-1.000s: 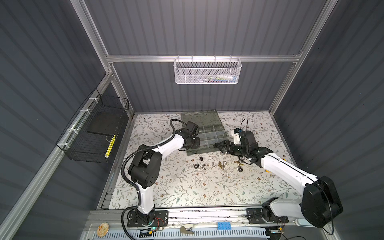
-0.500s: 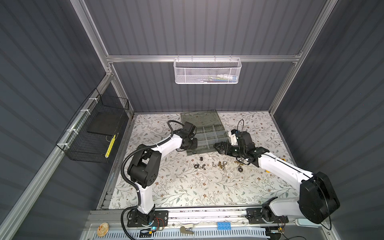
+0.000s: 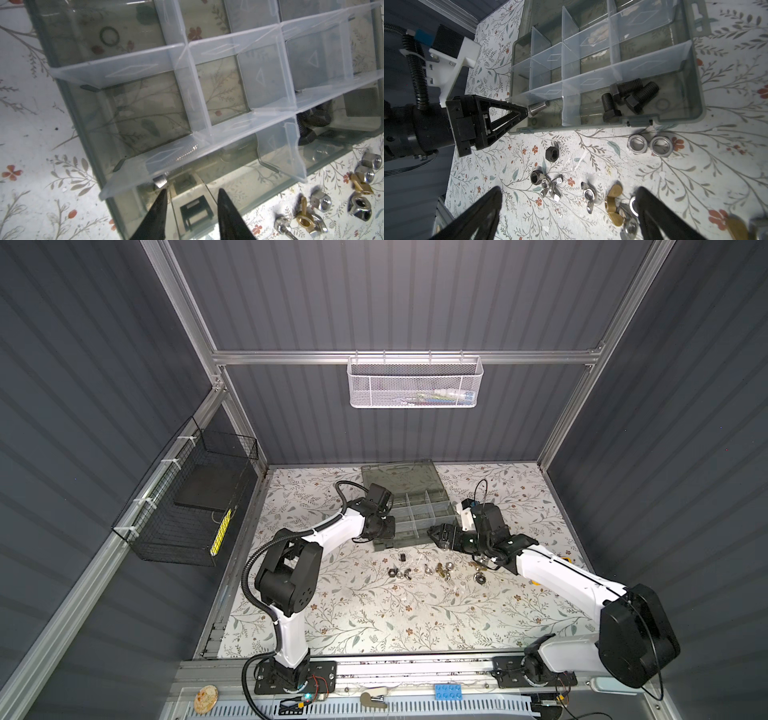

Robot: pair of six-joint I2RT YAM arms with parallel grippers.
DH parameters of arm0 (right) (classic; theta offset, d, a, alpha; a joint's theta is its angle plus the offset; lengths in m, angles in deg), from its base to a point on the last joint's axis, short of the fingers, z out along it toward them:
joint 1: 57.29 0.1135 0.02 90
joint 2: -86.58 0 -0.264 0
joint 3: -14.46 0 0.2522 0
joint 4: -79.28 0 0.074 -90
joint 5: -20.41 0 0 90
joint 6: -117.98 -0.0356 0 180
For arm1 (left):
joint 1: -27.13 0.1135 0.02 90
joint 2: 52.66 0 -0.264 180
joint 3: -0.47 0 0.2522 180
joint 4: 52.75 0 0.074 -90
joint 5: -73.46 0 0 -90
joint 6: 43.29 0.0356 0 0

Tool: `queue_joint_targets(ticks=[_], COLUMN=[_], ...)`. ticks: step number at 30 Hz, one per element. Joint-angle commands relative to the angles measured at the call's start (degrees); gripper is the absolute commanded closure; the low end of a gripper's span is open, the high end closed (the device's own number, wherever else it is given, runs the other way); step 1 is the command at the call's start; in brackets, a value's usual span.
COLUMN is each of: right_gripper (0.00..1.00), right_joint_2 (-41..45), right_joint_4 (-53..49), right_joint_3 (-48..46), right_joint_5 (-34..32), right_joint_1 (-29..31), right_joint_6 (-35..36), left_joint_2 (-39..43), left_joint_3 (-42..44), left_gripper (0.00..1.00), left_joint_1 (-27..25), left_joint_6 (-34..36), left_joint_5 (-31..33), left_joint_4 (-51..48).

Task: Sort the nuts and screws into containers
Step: 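Open the left gripper to drop the silver bolt into the compartment, then move both grippers toward the nut pile in front of the box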

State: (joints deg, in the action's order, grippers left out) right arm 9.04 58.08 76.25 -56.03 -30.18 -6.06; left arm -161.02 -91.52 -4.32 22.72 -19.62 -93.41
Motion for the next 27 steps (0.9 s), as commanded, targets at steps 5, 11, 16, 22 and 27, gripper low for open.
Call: queue_joint_targets(ticks=[5,11,16,22,27], right_gripper=[0.01,0.01,0.01,0.01,0.01], right_joint_2=[1.8,2.43,1.93,1.99,0.86], right_joint_4=[-2.41,-4.94,-7.21,-11.52,-15.32], right_joint_3=[0.22,0.23,0.65,2.2,3.04], right_joint_5=[-1.44,-2.8,-5.43,-9.61,-12.91], right_joint_1=[0.27,0.81,1.84,3.31,5.53], right_joint_6=[1.05,1.96,3.57,4.25,3.7], left_joint_2=[5.74,10.09,14.15,21.92,26.15], left_joint_3=[-0.25,1.56,4.29,9.9,12.46], left_gripper=[0.51,0.45,0.36,0.1,0.0], left_joint_1=[0.15,0.15,0.16,0.09,-0.42], left_joint_6=[0.52,0.36,-0.27,-3.05,-5.17], left_joint_5=[-0.8,-0.37,-0.1,-1.04,-3.08], left_joint_4=[-2.02,-2.55,-2.64,-0.51,0.44])
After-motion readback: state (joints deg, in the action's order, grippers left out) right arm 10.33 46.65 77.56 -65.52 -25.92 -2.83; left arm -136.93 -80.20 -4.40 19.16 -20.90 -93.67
